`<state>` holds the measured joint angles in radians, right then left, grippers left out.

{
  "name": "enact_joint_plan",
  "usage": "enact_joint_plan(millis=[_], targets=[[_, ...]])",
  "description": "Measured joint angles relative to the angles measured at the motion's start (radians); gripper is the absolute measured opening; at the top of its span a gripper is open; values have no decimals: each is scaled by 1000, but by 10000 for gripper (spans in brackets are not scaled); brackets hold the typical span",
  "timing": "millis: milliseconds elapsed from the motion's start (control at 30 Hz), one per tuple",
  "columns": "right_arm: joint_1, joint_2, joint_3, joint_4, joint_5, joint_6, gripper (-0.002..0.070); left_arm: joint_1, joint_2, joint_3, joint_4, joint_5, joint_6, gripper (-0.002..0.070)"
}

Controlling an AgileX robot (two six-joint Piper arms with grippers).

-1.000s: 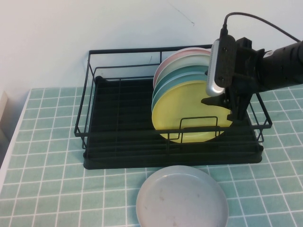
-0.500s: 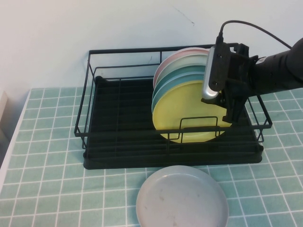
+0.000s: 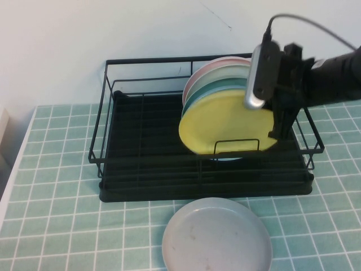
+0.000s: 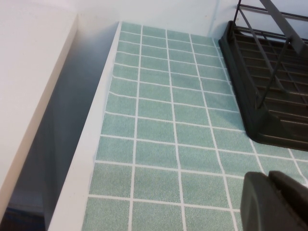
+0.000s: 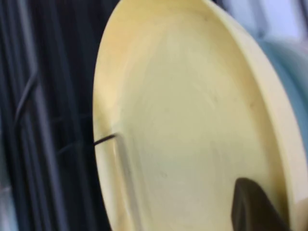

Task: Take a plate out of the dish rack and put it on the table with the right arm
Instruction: Grasp the plate from the shelf, then place the plate from the table

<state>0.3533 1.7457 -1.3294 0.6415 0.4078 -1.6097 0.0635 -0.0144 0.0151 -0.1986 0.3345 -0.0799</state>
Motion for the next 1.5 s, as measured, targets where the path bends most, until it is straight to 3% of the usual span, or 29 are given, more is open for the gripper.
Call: enact_joint_plan(millis=[200,300,433,567,633,733,900,1000,1200,1500], targets=[[2,-192,0,-17,-7,22,106,0,0,0,0,0,0,-3],[2,-301,0,-24,9,111,106,0,0,0,0,0,0,-3],[2,-426,0,-55,161,418,106,0,0,0,0,0,0,-3],[2,-505,1,-90,414,912,106,0,0,0,0,0,0,-3],[2,-531,32,-84,511,1050,106,0,0,0,0,0,0,-3],[2,-561,150,-9,562,1117,106,0,0,0,0,0,0,-3],[2,-565,439,185,452,1098,106,0,0,0,0,0,0,-3],[2,-525,547,324,355,1001,106,0,0,0,0,0,0,-3],[2,-364,573,509,283,822,106,0,0,0,0,0,0,-3],[2,-206,571,532,203,764,106,0,0,0,0,0,0,-3]])
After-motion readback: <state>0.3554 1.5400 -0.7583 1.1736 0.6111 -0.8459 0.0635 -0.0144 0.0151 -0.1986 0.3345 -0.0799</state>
